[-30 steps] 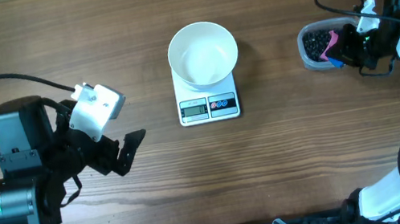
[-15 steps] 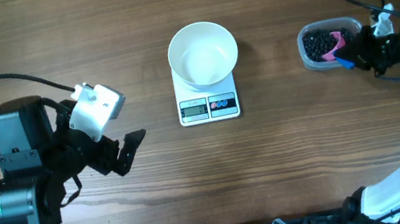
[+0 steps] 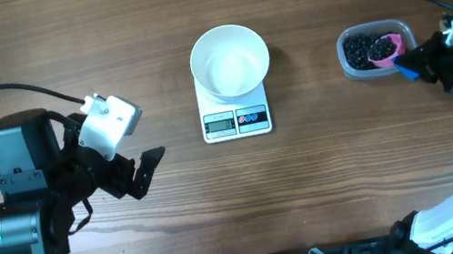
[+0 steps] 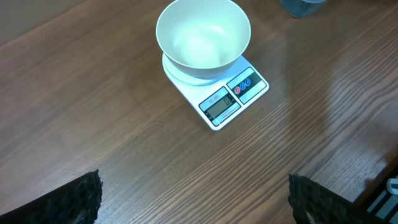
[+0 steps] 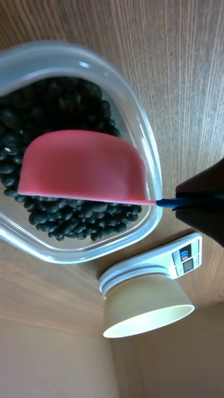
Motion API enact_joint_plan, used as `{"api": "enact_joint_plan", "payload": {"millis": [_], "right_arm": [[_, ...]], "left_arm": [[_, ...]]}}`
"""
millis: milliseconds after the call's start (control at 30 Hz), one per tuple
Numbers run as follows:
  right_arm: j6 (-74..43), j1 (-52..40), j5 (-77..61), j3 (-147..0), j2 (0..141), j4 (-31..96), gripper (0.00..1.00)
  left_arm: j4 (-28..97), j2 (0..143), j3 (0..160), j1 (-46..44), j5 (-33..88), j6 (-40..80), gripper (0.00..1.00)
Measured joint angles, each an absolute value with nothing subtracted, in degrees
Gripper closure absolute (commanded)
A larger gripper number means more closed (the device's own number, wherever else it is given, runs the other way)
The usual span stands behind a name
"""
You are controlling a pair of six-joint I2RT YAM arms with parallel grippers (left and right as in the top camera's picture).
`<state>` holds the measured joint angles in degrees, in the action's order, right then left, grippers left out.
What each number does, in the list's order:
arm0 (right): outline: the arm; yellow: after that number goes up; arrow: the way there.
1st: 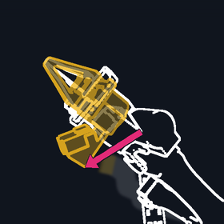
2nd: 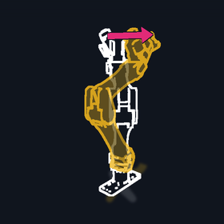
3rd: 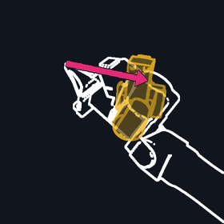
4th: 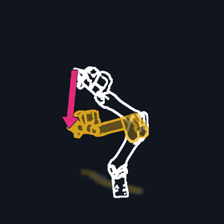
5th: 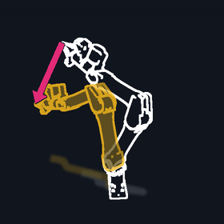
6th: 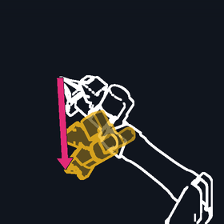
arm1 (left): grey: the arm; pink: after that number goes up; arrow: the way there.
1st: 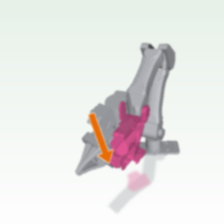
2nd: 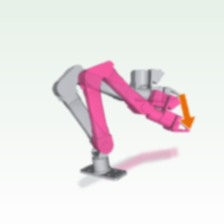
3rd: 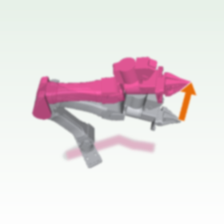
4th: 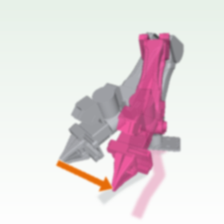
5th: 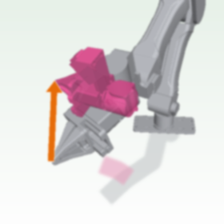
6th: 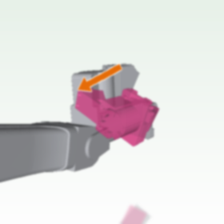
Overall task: Scoop item into bowl and weigh 150g on scale
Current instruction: 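Drag the scoop through the beans to fill it, right gripper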
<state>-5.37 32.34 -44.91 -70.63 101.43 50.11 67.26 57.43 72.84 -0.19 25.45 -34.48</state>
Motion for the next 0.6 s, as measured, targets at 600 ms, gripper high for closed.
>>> {"api": "enact_joint_plan", "payload": {"millis": [600], "right_arm": [[-1.17, 36.23, -54.28, -70.63, 101.43, 50.78, 0.96]], "left_arm": [[67.26, 57.43, 72.84, -0.19, 25.45, -34.48, 0.00]]}}
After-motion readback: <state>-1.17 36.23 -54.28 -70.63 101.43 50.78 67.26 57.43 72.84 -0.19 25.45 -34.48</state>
